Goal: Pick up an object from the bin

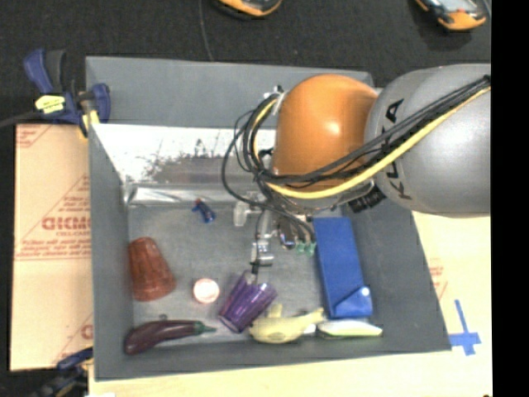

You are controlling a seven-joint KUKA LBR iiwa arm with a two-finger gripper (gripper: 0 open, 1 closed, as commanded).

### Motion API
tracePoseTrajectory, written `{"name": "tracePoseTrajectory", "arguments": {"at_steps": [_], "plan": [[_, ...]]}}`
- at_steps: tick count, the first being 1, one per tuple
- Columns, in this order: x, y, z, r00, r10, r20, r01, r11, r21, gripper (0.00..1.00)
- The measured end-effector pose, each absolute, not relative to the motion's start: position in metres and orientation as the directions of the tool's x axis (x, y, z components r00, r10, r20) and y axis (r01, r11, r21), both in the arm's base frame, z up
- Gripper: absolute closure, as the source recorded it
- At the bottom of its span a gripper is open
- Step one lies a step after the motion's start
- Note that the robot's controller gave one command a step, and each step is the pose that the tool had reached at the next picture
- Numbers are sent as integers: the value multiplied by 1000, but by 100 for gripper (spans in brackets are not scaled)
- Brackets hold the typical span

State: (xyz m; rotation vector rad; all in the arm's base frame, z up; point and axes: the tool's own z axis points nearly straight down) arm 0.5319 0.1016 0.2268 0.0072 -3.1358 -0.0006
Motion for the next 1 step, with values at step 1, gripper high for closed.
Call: {"name": "tracePoseTrajectory", "arguments": {"at_steps": [1], "plan": [[533, 101, 232, -1000, -1, -3, -1, 1000, 2, 0]]}}
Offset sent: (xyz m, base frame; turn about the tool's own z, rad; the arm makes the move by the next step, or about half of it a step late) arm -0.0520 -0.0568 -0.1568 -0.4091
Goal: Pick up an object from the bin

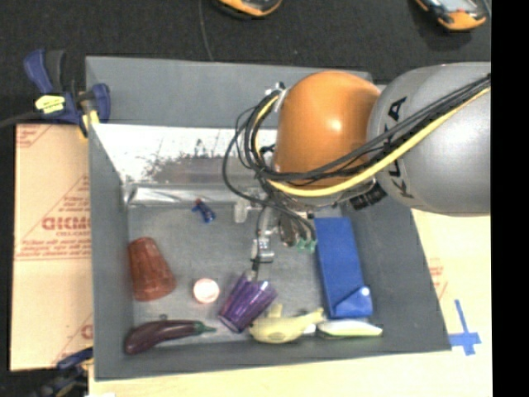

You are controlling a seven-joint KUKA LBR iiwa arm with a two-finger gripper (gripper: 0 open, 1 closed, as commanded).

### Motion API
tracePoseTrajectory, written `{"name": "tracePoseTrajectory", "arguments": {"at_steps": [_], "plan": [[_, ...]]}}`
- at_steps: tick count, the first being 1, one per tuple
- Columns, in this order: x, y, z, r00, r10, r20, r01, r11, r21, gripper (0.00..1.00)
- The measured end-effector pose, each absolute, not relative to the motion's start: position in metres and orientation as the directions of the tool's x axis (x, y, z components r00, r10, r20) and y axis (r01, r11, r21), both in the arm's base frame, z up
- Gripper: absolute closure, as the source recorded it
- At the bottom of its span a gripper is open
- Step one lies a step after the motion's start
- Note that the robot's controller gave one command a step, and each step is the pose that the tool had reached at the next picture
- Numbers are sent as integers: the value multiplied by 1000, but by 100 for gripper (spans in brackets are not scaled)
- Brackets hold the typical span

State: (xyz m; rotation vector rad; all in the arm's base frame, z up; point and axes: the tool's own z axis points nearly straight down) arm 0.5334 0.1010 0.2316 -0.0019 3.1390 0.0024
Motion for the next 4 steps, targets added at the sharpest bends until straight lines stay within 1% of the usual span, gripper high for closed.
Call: {"name": "tracePoseTrajectory", "arguments": {"at_steps": [1, 2, 3, 4], "plan": [[513, 79, 169, -987, -161, -4, -161, 987, 0, 0], [487, 48, 160, -926, -378, -9, -378, 926, -2, 0], [482, 74, 129, -935, -354, 1, -354, 935, 2, 0], [484, 77, 82, -978, -207, -13, -207, 978, 0, 0]]}}
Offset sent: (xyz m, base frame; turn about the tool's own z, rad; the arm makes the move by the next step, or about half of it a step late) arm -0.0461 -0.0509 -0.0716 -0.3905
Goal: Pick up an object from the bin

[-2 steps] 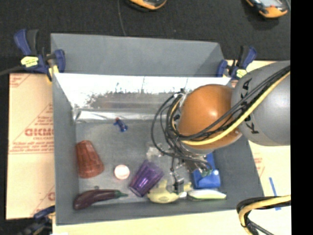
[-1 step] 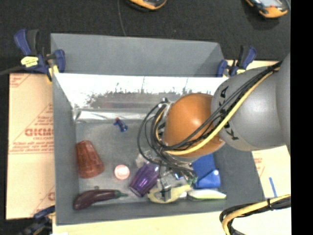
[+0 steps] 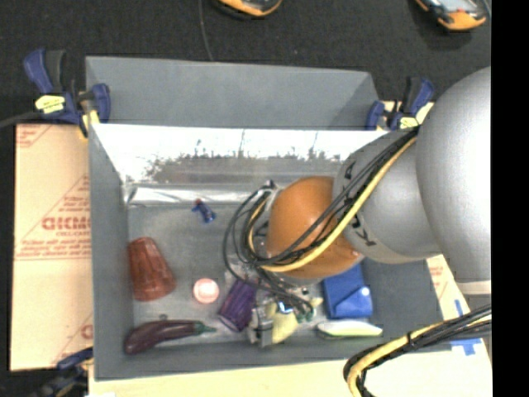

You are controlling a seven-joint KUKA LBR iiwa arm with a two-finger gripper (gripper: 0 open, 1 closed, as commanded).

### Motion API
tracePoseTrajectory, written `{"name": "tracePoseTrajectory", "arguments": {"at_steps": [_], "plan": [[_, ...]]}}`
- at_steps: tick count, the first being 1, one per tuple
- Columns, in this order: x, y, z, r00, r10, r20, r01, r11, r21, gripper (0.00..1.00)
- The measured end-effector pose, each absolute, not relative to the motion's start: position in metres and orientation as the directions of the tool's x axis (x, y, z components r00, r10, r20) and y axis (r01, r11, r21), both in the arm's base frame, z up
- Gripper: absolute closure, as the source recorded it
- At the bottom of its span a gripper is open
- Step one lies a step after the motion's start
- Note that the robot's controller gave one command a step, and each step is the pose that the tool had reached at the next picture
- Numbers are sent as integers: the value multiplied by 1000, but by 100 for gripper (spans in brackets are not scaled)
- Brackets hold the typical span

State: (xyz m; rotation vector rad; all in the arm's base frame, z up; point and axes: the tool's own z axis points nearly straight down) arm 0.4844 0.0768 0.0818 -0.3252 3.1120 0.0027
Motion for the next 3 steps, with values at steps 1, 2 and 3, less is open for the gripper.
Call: {"name": "tracePoseTrajectory", "arguments": {"at_steps": [1, 2, 3], "plan": [[521, 72, 70, -884, -467, -3, -467, 884, 1, 100], [521, 72, 70, -885, -466, -3, -466, 885, 2, 100], [521, 71, 81, -886, -464, -3, -464, 886, 1, 100]]}}
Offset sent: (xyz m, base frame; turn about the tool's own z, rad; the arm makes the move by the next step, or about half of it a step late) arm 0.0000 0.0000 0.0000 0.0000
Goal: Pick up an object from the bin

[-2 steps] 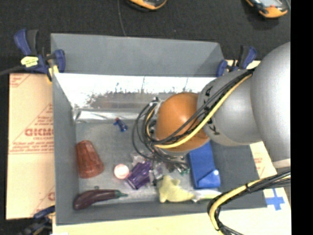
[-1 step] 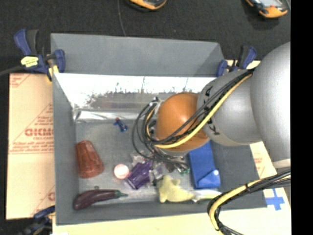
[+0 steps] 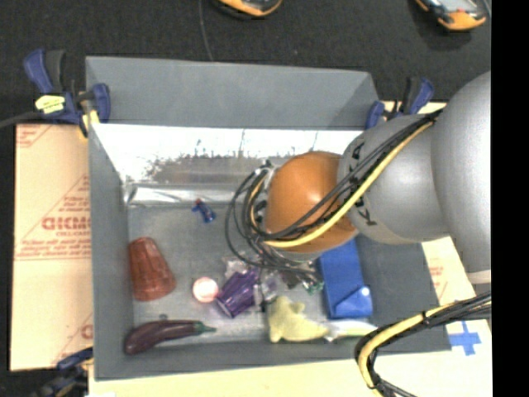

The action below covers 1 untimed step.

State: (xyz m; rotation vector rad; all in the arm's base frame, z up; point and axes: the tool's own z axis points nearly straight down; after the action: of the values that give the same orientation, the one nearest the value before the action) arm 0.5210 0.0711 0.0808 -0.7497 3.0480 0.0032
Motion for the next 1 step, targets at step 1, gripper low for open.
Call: {"name": "tracePoseTrajectory", "arguments": {"at_steps": [1], "plan": [[519, 71, 117, -886, -463, 5, -463, 886, 4, 100]]}}
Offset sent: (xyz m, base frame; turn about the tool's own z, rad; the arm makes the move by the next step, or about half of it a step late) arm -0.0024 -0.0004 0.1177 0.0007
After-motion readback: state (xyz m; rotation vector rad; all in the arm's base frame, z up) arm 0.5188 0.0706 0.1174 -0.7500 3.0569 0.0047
